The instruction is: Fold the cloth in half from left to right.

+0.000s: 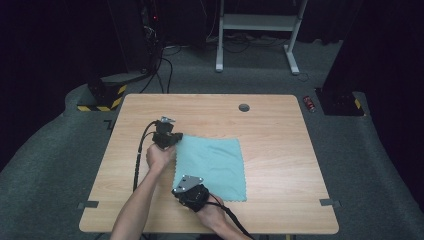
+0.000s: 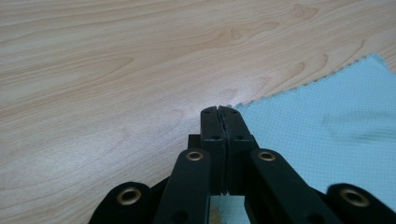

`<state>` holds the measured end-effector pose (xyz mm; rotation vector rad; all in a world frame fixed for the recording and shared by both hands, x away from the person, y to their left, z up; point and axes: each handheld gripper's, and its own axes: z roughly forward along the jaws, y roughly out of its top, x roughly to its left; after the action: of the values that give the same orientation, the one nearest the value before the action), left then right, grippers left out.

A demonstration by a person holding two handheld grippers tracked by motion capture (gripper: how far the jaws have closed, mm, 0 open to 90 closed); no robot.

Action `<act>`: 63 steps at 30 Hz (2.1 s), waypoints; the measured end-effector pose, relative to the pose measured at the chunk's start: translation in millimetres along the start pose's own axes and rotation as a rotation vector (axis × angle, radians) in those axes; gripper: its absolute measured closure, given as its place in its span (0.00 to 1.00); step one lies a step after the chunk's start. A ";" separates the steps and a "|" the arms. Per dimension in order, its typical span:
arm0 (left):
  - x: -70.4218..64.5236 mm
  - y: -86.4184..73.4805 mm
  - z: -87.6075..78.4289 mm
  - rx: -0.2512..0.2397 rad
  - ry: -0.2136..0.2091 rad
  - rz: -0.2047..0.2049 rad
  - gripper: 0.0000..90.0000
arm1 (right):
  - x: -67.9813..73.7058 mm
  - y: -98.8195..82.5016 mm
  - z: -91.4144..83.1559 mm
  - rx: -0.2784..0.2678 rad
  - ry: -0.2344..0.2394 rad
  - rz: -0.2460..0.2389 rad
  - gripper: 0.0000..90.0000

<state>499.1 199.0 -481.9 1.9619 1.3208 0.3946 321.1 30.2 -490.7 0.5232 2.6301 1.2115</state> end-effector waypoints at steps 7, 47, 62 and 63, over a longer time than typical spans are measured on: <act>11.2 -0.3 -15.4 -0.012 0.021 -0.006 0.99 | 2.2 12.5 -0.9 -0.042 0.026 0.004 1.00; -64.7 23.7 49.1 0.012 -0.066 0.082 0.99 | -43.2 -78.6 -68.1 -0.027 -0.145 0.149 1.00; -96.7 33.8 66.5 0.022 -0.078 0.147 0.99 | -52.8 -103.2 -92.6 -0.032 -0.191 0.195 1.00; -98.5 34.5 67.4 0.018 -0.088 0.139 0.99 | -53.0 -104.0 -92.9 -0.031 -0.193 0.194 1.00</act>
<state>521.1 77.0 -490.1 2.0685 1.1405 0.3590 315.5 -117.9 -508.6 0.8606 2.4404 1.1867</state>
